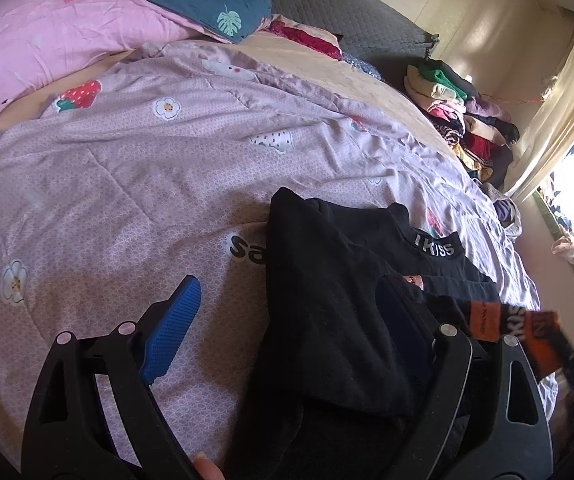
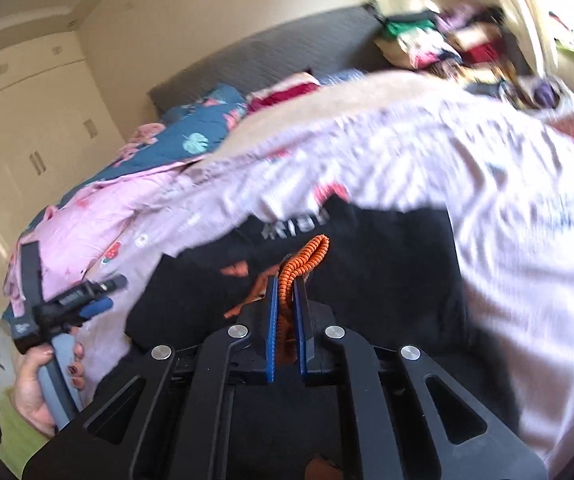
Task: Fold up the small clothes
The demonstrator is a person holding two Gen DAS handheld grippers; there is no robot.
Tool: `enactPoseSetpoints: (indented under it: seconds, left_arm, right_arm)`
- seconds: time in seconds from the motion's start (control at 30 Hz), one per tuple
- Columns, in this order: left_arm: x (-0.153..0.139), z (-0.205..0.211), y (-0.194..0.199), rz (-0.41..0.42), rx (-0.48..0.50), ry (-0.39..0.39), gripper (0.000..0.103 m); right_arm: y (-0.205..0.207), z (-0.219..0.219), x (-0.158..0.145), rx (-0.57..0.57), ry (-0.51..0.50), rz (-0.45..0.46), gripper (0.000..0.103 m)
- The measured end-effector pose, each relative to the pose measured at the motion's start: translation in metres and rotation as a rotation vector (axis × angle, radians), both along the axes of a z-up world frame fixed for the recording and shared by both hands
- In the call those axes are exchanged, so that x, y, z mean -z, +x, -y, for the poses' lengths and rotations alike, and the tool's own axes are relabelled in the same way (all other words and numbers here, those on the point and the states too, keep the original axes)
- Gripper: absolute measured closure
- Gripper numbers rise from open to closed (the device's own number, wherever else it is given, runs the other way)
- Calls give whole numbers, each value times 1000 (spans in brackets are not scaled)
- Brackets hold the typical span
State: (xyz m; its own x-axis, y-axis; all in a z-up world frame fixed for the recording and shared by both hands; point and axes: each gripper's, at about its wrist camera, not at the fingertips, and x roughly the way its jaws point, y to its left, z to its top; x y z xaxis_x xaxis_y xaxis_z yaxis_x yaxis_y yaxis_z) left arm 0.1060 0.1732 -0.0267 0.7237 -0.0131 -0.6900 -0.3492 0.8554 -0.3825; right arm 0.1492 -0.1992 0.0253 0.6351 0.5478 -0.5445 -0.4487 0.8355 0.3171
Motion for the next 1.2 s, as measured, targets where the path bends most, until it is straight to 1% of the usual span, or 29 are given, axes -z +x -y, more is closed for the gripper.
enactPoseSetpoints:
  seconds: [0.07,0.13,0.23,0.27,0.37,0.5,0.63,0.7,0.77,0.83,0.87,1.03,1.17,1.2]
  left_arm:
    - [3,-2,1,0,-1,-15,21]
    - [6,-2,3,-5,-4,-23,21]
    - [11,-1,7,-15,3,-31,21]
    - [12,0,9,-19,7,-28,21]
    - [16,3,16,-27,20,-31,21]
    - [25,5,29,-50,34,-67,21]
    - [29,14,44,-71,52,-39,22]
    - [32,19,50,-89,57,-15,41]
    - [36,23,55,-92,80,-3,78]
    - [37,27,57,-90,99,12,94]
    - [35,27,56,-81,95,23,97]
    - [23,17,43,-40,77,34,99]
    - [34,17,50,-78,82,35,99]
    - [34,17,50,-78,80,33,99]
  right_arm:
    - [5,-2,-15,-10,-45,50,97]
    - [9,-2,-21,-15,-72,78,97]
    - [16,6,-18,-4,-105,105,97]
    - [18,9,-14,6,-114,105,97]
    - [25,21,0,27,-100,73,97]
    - [29,30,18,33,-88,38,97]
    - [32,34,32,30,-90,14,97]
    - [34,35,37,31,-89,-2,97]
    - [36,36,40,38,-84,-19,97]
    - [36,36,42,39,-87,-18,97]
    - [36,36,43,39,-91,-17,97]
    - [30,26,45,22,-114,2,97]
    - [30,22,51,37,-173,17,97]
    - [31,23,53,45,-182,11,97]
